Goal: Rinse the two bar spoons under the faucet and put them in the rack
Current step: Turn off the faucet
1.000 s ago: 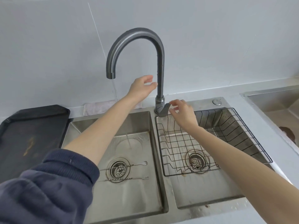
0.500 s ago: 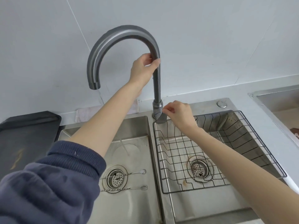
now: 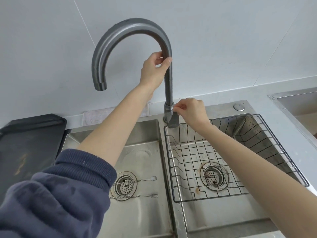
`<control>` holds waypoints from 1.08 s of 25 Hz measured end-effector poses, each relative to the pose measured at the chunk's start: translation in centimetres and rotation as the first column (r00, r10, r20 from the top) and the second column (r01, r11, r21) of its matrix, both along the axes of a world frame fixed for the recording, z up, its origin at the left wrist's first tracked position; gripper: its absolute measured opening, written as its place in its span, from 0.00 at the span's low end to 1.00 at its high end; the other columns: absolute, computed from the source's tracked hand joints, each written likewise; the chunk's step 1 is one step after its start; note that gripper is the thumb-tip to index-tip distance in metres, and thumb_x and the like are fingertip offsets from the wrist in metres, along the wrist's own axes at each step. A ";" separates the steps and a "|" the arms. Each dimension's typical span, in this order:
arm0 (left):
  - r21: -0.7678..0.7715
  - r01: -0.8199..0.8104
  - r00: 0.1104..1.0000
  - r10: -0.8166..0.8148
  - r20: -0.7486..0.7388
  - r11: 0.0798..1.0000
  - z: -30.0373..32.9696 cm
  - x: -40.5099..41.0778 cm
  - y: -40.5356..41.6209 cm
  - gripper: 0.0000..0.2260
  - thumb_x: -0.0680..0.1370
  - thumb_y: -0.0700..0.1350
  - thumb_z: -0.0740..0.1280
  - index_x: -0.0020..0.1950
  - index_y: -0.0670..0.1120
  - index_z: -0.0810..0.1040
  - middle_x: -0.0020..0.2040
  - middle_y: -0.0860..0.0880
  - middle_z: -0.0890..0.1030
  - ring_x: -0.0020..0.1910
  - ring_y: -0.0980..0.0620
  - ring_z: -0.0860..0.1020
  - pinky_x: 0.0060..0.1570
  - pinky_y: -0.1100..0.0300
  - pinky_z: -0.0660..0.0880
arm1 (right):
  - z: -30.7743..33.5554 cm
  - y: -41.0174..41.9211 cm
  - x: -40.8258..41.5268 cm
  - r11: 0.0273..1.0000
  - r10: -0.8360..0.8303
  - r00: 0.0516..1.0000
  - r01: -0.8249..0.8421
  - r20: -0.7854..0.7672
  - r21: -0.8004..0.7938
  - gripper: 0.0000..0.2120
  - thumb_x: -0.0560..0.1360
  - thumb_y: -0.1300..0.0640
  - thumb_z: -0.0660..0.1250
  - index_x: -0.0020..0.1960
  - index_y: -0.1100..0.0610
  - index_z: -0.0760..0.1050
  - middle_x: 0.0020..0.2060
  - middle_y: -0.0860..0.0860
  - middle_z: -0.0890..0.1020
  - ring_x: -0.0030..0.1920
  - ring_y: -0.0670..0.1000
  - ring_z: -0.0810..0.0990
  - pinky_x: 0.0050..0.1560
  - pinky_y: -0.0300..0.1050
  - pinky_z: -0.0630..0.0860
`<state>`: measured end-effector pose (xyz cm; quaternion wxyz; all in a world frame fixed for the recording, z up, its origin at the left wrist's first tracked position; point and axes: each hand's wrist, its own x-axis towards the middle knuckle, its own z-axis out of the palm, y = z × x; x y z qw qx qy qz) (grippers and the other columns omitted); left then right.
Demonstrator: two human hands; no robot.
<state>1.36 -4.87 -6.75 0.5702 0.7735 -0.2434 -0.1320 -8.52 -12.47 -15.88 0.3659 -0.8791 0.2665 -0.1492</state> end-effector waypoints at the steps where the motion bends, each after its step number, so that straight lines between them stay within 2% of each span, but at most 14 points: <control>1: 0.005 0.014 1.000 -0.014 -0.017 1.000 0.2 -0.1 0.1 0.14 0.78 0.45 0.61 0.63 0.47 0.72 0.60 0.49 0.78 0.62 0.52 0.74 0.56 0.58 0.73 | 0.0 0.1 0.0 1.000 -0.007 1.000 0.007 0.002 0.000 0.07 0.74 0.60 0.67 0.46 0.61 0.82 0.43 0.57 0.85 0.43 0.52 0.78 0.44 0.39 0.71; 3: 0.031 0.056 0.998 -0.055 -0.040 0.998 0.6 -0.5 0.4 0.15 0.78 0.43 0.60 0.65 0.47 0.71 0.63 0.49 0.76 0.64 0.52 0.73 0.54 0.61 0.71 | -0.2 0.3 0.0 1.000 -0.021 1.000 0.021 -0.006 -0.012 0.07 0.75 0.59 0.65 0.47 0.60 0.82 0.45 0.57 0.85 0.47 0.56 0.81 0.47 0.43 0.74; 7: 0.105 0.100 0.995 -0.098 -0.025 0.989 1.0 -1.2 2.0 0.18 0.78 0.44 0.60 0.68 0.47 0.67 0.66 0.49 0.74 0.65 0.53 0.72 0.62 0.60 0.70 | -0.3 1.8 -0.9 0.991 -0.024 0.999 0.018 -0.042 -0.135 0.12 0.77 0.57 0.60 0.58 0.53 0.77 0.56 0.52 0.79 0.53 0.57 0.79 0.47 0.48 0.75; 11: 0.176 0.187 0.982 -0.184 -0.036 0.966 0.7 -2.4 5.5 0.17 0.78 0.45 0.61 0.67 0.47 0.68 0.59 0.51 0.76 0.56 0.54 0.77 0.57 0.61 0.72 | -0.1 4.2 -2.1 0.969 0.028 0.999 -0.020 0.030 -0.247 0.17 0.77 0.60 0.59 0.65 0.54 0.72 0.58 0.53 0.77 0.57 0.57 0.76 0.49 0.51 0.74; 13: 0.201 0.198 0.980 -0.199 -0.017 0.959 0.0 -2.8 7.8 0.15 0.78 0.45 0.61 0.65 0.47 0.71 0.60 0.48 0.78 0.54 0.54 0.78 0.59 0.59 0.71 | -0.2 5.7 -2.7 0.958 0.095 0.994 -0.077 0.053 -0.277 0.18 0.76 0.62 0.60 0.65 0.55 0.72 0.58 0.54 0.78 0.57 0.58 0.76 0.53 0.54 0.73; 17: 0.401 0.114 0.979 -0.171 0.111 0.909 -2.8 -3.1 13.1 0.14 0.78 0.45 0.61 0.63 0.47 0.74 0.61 0.48 0.79 0.59 0.51 0.77 0.58 0.62 0.69 | -1.8 8.8 -3.3 0.949 0.191 0.979 -0.204 -0.076 -0.240 0.19 0.77 0.62 0.59 0.67 0.55 0.70 0.59 0.55 0.78 0.59 0.58 0.75 0.59 0.53 0.71; 22: 0.554 0.063 0.983 -0.147 0.109 0.830 -7.2 -3.2 20.3 0.15 0.77 0.42 0.61 0.64 0.45 0.73 0.62 0.46 0.78 0.60 0.51 0.76 0.56 0.68 0.65 | -4.6 13.4 -3.2 0.930 0.284 0.928 -0.328 -0.243 -0.165 0.20 0.77 0.60 0.58 0.69 0.55 0.68 0.63 0.54 0.76 0.62 0.57 0.73 0.63 0.51 0.68; 27: 0.682 0.085 0.975 -0.202 0.093 0.726 -11.6 -3.2 25.1 0.17 0.77 0.42 0.61 0.67 0.44 0.71 0.67 0.46 0.75 0.66 0.49 0.72 0.67 0.58 0.64 | -7.6 17.3 -2.7 0.917 0.327 0.866 -0.387 -0.379 -0.093 0.18 0.79 0.58 0.58 0.68 0.55 0.68 0.65 0.53 0.75 0.66 0.56 0.71 0.66 0.50 0.65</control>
